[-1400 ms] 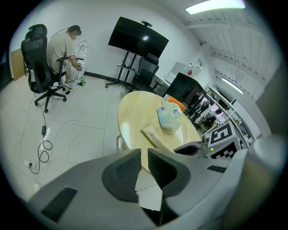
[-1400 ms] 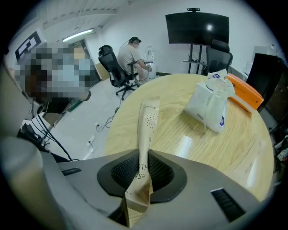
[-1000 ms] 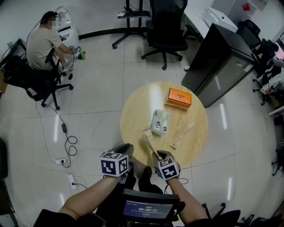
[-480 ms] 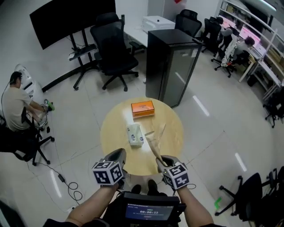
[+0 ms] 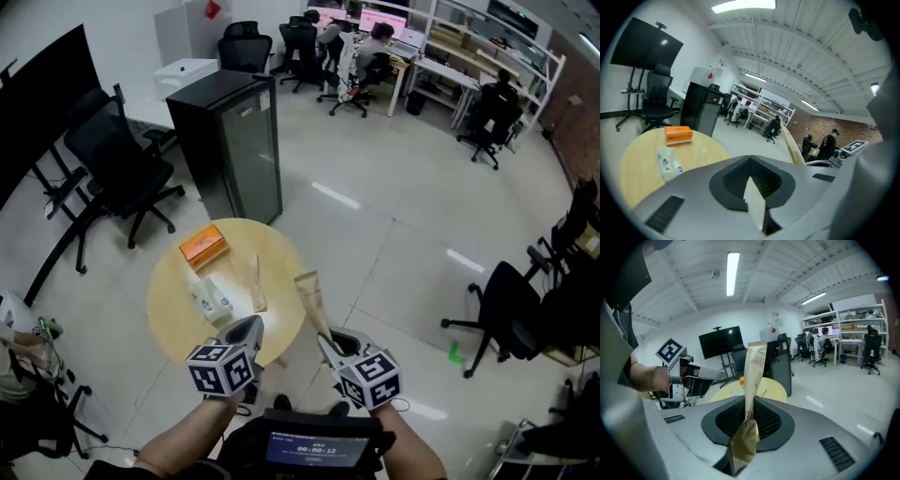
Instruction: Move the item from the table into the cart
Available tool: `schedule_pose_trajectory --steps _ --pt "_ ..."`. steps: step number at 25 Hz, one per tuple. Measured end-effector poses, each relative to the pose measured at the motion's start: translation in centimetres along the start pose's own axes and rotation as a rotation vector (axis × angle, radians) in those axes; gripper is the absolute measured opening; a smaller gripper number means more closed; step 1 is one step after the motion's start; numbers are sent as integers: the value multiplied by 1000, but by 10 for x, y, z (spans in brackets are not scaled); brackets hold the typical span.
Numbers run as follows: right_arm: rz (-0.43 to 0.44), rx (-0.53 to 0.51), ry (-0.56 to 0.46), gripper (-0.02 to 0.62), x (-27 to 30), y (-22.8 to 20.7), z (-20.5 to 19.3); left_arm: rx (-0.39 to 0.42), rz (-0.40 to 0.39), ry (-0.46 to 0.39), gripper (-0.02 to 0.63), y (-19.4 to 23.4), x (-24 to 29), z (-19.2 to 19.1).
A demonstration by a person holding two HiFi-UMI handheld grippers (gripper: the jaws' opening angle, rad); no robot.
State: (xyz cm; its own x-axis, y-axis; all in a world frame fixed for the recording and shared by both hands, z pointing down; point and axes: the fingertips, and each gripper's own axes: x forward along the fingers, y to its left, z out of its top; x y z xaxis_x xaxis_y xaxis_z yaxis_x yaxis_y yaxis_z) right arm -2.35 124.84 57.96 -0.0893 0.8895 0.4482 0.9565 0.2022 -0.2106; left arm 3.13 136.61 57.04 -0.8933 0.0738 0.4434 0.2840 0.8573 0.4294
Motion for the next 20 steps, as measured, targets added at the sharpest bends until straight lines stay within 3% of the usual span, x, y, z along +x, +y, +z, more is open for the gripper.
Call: schedule_pose_trajectory --steps 5,13,20 --pt "-156 67 -74 43 -132 -85 -28 78 -158 40 3 -145 58 -29" --pt "-474 137 -213 43 -424 -246 -81 271 -502 88 3 -481 150 -100" --pt "-796 244 -292 43 -663 -356 -141 428 -790 163 5 -743 210 -175"
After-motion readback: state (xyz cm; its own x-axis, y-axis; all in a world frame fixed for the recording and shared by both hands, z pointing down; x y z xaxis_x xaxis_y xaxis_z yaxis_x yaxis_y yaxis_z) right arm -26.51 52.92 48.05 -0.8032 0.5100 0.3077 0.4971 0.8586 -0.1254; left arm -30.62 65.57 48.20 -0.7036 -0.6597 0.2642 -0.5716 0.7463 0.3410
